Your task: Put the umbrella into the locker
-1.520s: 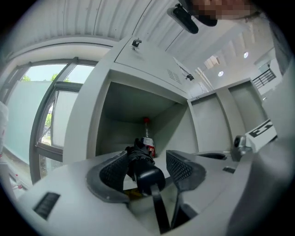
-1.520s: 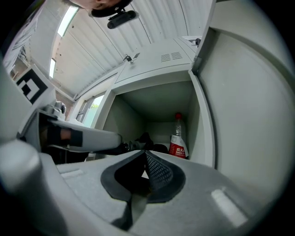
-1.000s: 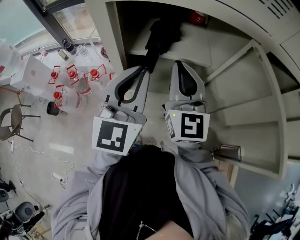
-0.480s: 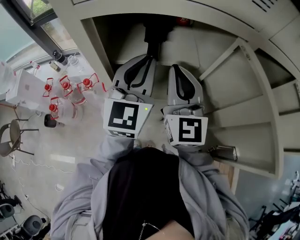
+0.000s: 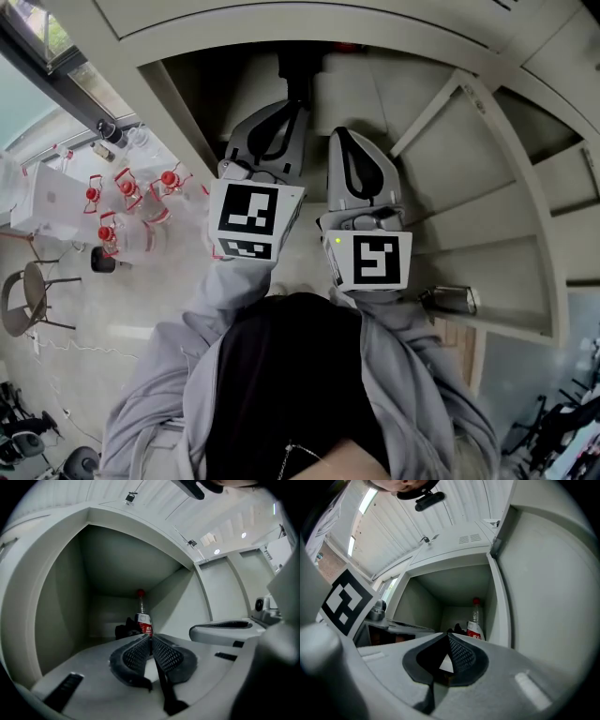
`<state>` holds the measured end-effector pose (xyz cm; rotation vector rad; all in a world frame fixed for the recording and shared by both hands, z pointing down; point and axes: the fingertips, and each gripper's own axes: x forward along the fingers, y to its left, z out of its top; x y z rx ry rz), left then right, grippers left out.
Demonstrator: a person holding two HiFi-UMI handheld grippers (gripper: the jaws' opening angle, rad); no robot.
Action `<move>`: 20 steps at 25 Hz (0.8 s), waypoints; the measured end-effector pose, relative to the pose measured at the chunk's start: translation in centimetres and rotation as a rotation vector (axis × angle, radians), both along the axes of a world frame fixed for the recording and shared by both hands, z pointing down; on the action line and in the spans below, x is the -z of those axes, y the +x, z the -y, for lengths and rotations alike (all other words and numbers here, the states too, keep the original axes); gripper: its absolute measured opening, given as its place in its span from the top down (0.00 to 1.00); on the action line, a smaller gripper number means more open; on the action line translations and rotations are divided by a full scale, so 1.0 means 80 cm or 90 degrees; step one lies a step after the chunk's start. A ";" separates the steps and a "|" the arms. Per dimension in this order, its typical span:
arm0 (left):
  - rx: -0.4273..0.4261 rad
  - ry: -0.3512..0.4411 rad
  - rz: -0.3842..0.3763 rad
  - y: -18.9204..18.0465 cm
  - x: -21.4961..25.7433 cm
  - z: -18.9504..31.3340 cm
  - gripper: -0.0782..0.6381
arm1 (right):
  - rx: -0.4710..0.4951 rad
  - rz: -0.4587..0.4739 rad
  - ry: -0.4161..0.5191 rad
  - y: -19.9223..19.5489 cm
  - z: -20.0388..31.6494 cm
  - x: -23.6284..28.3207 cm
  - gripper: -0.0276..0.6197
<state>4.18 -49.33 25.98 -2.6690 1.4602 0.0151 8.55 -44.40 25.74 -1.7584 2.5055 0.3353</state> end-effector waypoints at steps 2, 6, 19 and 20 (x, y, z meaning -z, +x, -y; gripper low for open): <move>-0.006 0.002 -0.007 -0.005 0.002 -0.011 0.86 | -0.008 0.001 0.004 0.003 -0.004 0.001 0.95; -0.005 -0.009 -0.024 -0.024 0.001 -0.044 0.86 | -0.029 -0.006 0.008 0.008 -0.018 -0.002 0.95; 0.050 -0.035 -0.022 -0.080 -0.086 -0.147 0.88 | -0.012 -0.013 -0.056 -0.013 -0.094 -0.084 0.95; 0.050 -0.038 -0.020 -0.081 -0.091 -0.151 0.88 | -0.011 -0.014 -0.056 -0.014 -0.098 -0.088 0.95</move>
